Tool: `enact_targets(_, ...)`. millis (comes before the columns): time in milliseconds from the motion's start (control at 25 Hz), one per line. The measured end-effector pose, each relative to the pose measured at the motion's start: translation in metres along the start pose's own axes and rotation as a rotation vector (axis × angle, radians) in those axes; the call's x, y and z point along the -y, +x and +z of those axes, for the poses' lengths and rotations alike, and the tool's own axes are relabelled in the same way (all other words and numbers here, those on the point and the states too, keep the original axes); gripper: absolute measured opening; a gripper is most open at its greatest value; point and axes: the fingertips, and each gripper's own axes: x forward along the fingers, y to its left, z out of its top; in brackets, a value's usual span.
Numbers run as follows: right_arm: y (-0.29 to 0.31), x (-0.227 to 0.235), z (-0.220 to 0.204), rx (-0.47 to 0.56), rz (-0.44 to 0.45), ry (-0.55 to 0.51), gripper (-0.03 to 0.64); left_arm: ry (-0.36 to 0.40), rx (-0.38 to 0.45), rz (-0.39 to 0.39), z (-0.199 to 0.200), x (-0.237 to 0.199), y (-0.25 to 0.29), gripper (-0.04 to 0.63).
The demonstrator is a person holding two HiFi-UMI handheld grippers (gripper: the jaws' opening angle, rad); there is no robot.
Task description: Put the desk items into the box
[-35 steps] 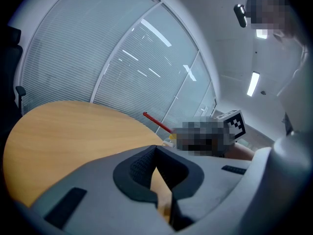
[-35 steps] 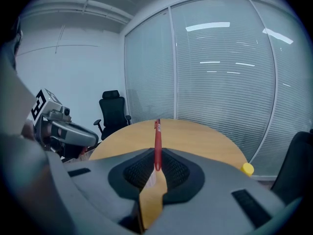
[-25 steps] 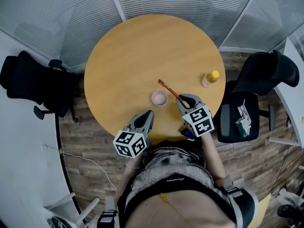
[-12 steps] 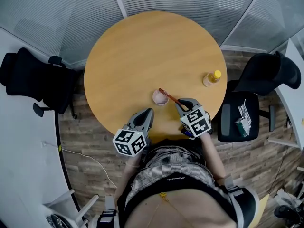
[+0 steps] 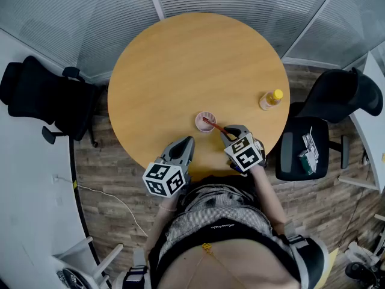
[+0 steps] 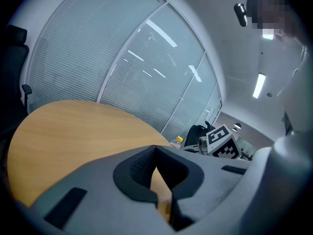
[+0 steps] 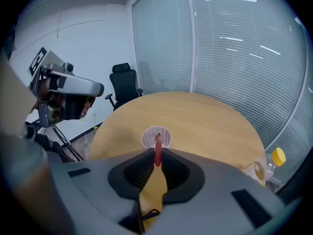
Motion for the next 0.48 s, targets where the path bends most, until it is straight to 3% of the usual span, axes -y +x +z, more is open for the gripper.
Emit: enact_targets(480,0.026,0.0,-0.006,-0.055,0.019,-0.029,0.06,-0.014,-0.014,0.014,-0.006,-0.009,-0.003,-0.003)
